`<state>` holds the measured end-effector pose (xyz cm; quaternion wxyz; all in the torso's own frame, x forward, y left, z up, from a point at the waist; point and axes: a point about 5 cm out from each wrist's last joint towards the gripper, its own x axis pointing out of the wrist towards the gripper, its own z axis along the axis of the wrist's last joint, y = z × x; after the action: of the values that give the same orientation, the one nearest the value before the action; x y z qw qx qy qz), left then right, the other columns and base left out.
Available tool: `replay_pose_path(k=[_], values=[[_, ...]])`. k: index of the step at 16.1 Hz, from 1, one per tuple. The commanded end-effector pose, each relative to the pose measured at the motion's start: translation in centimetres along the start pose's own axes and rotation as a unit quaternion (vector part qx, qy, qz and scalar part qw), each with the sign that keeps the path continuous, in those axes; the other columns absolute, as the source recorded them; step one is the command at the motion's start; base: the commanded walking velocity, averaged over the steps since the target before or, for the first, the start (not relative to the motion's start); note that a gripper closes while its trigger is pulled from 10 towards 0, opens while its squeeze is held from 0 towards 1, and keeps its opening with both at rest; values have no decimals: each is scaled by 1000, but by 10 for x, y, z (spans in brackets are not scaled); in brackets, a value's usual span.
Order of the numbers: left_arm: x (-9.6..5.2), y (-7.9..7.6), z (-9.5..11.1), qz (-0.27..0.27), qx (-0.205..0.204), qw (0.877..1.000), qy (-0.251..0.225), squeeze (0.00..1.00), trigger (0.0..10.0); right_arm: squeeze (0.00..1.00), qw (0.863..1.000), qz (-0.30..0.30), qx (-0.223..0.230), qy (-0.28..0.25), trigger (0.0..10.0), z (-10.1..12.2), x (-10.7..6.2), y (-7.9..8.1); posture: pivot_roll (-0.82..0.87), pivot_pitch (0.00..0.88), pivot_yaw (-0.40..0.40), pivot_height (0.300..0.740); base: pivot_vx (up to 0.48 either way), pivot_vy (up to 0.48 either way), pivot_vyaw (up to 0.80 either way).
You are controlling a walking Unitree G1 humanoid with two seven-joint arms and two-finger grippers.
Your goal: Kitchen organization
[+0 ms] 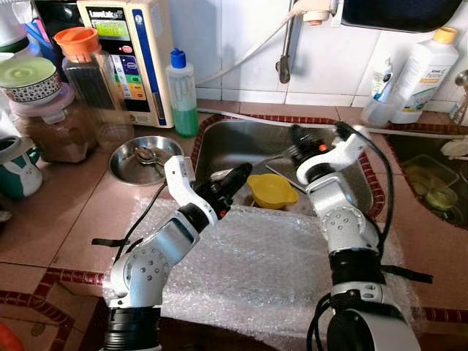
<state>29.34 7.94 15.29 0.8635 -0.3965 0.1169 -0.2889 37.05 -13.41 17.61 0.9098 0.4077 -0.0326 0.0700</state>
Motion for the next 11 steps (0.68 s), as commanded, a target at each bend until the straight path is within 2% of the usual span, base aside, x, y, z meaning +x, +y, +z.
replay_pose_path(k=[1,4,5,7,8,9,10,11], values=[[-1,-7,5,-12,24,1000,-10,1000,10000,0,999,-36,-18,-25,0,12,2,-10,94,23,49,740,0,0,0],[0,-7,13,1,44,998,-46,1000,10000,0,998,-50,-28,-33,0,13,3,-13,93,23,47,740,0,0,0],[0,-5,19,16,81,995,-64,1000,10000,0,997,-58,-40,-38,0,14,3,-15,95,24,42,740,0,0,0],[-1,-5,23,28,118,990,-75,1000,10000,0,995,-70,-55,-47,0,17,5,-18,95,24,42,740,0,0,0],[-2,-5,24,36,147,985,-78,1000,10000,0,992,-84,-81,-55,0,22,7,-23,107,28,44,740,0,0,0],[-2,-5,24,37,155,984,-78,1000,10000,0,990,-89,-97,-52,0,23,8,-26,107,28,44,740,0,0,0],[-3,-5,24,39,161,983,-78,1000,10000,0,986,-90,-133,-50,0,26,9,-28,112,30,44,740,0,0,0],[-6,-3,21,45,173,981,-72,1000,10000,0,971,-101,-210,-58,0,36,12,-36,125,36,46,740,0,0,0]])
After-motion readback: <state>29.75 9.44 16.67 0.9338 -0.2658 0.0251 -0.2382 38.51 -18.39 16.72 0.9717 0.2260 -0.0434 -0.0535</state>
